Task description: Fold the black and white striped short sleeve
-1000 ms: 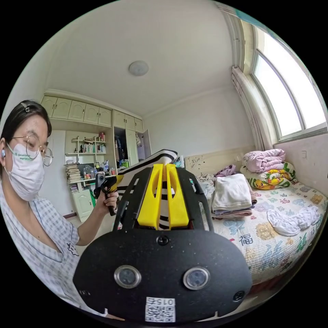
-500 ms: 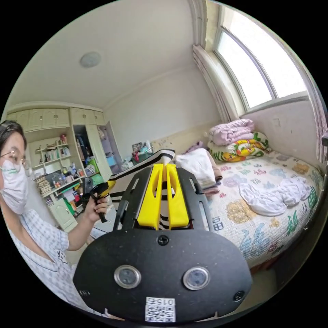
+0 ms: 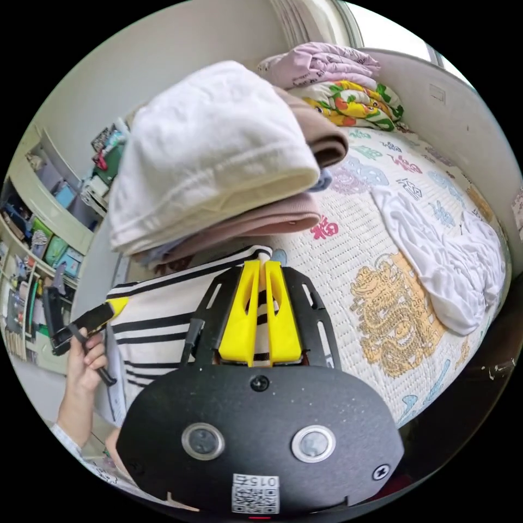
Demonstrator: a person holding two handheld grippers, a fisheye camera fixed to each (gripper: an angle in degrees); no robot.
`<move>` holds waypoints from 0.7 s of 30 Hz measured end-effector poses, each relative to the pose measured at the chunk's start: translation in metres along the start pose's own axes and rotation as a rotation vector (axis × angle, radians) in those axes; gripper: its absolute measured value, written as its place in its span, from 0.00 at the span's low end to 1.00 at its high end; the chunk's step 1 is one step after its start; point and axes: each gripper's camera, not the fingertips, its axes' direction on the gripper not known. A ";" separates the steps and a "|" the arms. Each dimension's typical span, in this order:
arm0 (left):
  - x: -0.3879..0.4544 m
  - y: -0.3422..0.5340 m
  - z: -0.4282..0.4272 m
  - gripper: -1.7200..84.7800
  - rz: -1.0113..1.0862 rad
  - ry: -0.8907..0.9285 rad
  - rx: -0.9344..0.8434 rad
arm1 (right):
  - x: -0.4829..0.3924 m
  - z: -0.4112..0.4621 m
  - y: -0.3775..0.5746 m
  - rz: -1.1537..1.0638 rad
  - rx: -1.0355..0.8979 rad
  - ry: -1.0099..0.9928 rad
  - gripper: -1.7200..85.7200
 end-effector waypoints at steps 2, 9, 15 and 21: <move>-0.003 -0.007 0.020 0.03 0.028 -0.052 -0.031 | -0.002 0.021 0.000 0.015 -0.003 0.016 0.03; -0.007 -0.017 0.044 0.06 0.101 -0.120 -0.104 | -0.010 0.006 0.010 -0.022 0.119 0.090 0.04; 0.015 -0.027 0.008 0.08 0.213 -0.200 0.020 | -0.115 -0.066 0.054 -0.432 0.484 0.155 0.08; 0.033 -0.037 -0.003 0.11 0.262 -0.117 0.121 | -0.247 -0.044 0.074 -0.760 0.463 -0.008 0.10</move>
